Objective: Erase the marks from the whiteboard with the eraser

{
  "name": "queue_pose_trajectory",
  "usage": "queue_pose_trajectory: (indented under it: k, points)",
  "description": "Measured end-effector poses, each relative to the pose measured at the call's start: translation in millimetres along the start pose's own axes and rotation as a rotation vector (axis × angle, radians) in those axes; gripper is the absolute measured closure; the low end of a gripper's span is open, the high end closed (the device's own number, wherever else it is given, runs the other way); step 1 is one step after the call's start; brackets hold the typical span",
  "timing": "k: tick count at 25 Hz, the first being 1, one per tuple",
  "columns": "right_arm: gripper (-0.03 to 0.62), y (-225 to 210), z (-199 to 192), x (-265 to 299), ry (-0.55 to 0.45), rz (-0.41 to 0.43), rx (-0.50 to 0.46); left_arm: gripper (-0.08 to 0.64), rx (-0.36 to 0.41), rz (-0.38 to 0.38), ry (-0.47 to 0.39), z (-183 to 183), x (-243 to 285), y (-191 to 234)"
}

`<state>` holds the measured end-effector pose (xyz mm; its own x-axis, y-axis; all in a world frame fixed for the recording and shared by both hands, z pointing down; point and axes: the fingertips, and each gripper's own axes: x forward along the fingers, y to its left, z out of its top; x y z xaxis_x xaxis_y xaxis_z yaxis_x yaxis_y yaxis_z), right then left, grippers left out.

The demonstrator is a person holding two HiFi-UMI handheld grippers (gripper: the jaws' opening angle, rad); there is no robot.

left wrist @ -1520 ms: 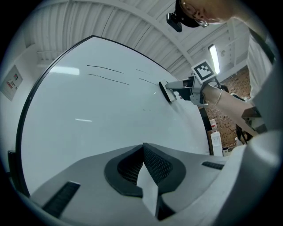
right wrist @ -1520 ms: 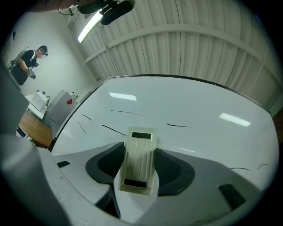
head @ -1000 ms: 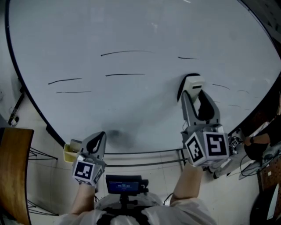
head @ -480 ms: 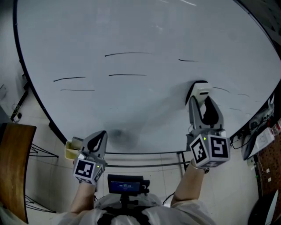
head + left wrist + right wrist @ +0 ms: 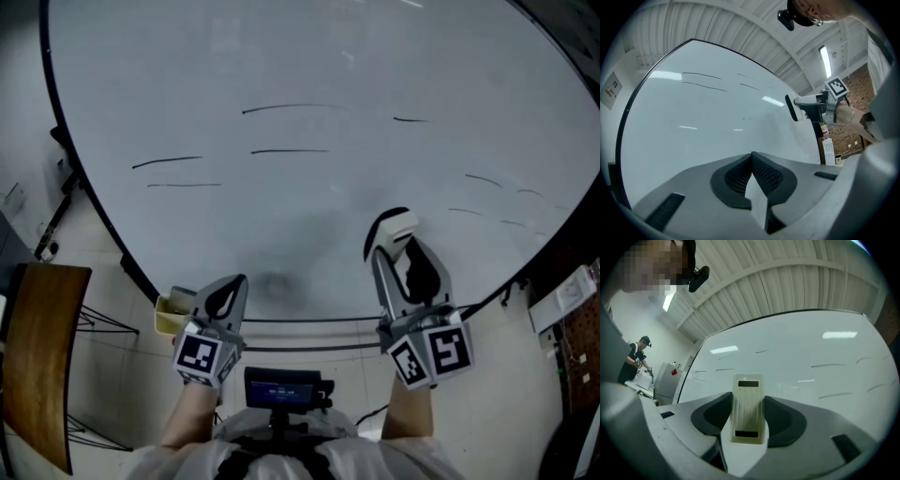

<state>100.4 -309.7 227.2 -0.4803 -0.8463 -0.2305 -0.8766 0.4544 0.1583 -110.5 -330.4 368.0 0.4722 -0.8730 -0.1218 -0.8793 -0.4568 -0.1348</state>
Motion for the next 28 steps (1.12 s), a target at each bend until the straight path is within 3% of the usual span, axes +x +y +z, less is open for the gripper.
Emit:
queue_pose_trajectory:
  k: [9, 16, 28]
  points:
    - [0.374, 36.8, -88.4, -28.3, 0.128, -0.074, 0.113, 0.558, -0.067, -0.066, 0.039, -17.3, -16.3, 0.1]
    - [0.373, 59.0, -91.8, -49.1, 0.125, -0.126, 0.099, 0.558, -0.089, -0.107, 0.053, -25.0, -42.3, -5.1]
    - [0.373, 53.2, -91.8, -103.1, 0.134, -0.053, 0.107, 0.558, -0.073, -0.040, 0.039, -8.6, -70.6, -53.5]
